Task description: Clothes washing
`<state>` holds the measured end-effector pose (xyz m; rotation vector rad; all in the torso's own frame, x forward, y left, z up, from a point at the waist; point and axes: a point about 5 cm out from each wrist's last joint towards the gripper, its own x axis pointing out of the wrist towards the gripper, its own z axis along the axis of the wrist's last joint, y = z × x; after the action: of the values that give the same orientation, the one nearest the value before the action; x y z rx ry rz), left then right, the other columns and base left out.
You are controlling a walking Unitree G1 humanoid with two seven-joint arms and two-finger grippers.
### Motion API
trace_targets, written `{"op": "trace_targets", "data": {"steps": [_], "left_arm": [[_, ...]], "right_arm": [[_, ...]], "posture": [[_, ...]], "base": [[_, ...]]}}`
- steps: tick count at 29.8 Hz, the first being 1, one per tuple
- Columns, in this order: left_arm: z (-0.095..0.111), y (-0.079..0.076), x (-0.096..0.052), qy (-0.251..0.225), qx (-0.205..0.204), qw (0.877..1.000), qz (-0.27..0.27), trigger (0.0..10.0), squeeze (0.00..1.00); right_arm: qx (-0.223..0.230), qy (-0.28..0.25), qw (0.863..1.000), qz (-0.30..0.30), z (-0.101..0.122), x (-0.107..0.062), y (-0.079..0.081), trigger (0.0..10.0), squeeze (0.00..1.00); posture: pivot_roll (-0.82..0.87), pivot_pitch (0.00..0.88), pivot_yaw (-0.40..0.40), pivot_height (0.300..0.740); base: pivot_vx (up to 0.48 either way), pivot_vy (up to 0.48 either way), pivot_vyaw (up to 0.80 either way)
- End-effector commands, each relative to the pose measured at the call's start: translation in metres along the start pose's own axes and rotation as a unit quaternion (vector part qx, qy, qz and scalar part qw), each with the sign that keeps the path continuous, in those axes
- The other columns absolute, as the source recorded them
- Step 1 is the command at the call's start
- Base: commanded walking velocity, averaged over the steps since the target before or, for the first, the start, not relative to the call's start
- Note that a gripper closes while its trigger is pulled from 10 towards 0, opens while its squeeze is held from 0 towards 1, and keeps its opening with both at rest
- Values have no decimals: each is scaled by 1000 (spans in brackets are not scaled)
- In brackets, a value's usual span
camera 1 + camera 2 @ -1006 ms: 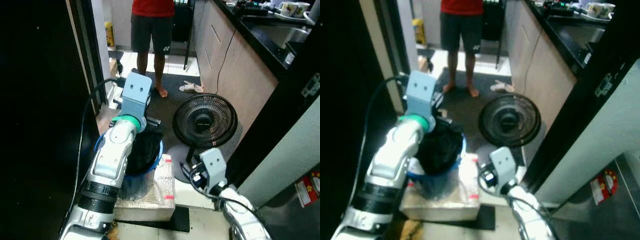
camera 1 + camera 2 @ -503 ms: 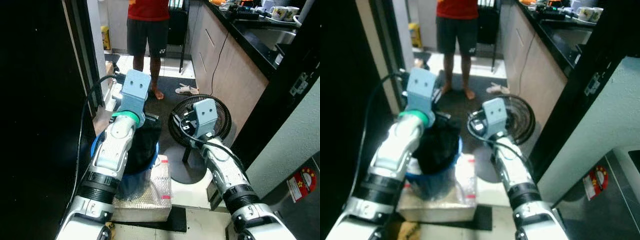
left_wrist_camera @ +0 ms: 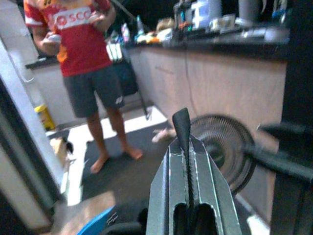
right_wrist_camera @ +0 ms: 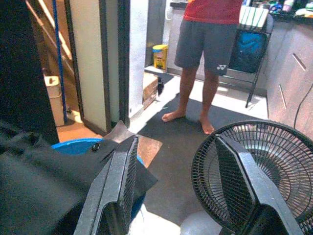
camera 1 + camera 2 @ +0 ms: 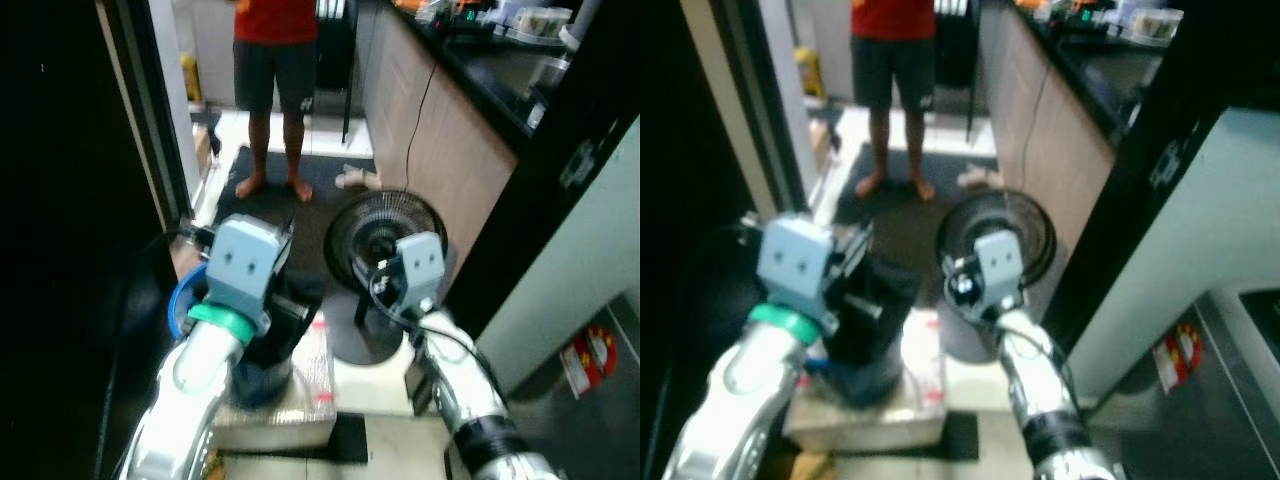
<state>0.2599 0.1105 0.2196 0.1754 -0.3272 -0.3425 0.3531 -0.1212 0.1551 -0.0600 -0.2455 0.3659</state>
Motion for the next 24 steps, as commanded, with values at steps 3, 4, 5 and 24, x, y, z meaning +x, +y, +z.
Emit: {"op": "trace_targets", "data": {"steps": [3,4,5,24], "left_arm": [[8,8,-23,12,-8,1000,-7,10000,0],[9,11,-30,18,-6,1000,-7,10000,0],[9,11,-30,18,-6,1000,-7,10000,0],[1,3,-17,34,-20,999,3,10000,0]], "right_arm": [[-1,-5,1000,-1,3,0,-2,10000,0],[-3,-8,1000,-1,5,1,-3,10000,0],[-3,-8,1000,-1,5,1,-3,10000,0],[-82,121,968,203,-40,-40,19,10000,0]], "posture": [[37,41,-12,740],[40,43,-14,740],[40,43,-14,740],[38,58,-34,740]], "base": [[0,0,0],[0,0,0],[0,0,0],[0,0,0]]}}
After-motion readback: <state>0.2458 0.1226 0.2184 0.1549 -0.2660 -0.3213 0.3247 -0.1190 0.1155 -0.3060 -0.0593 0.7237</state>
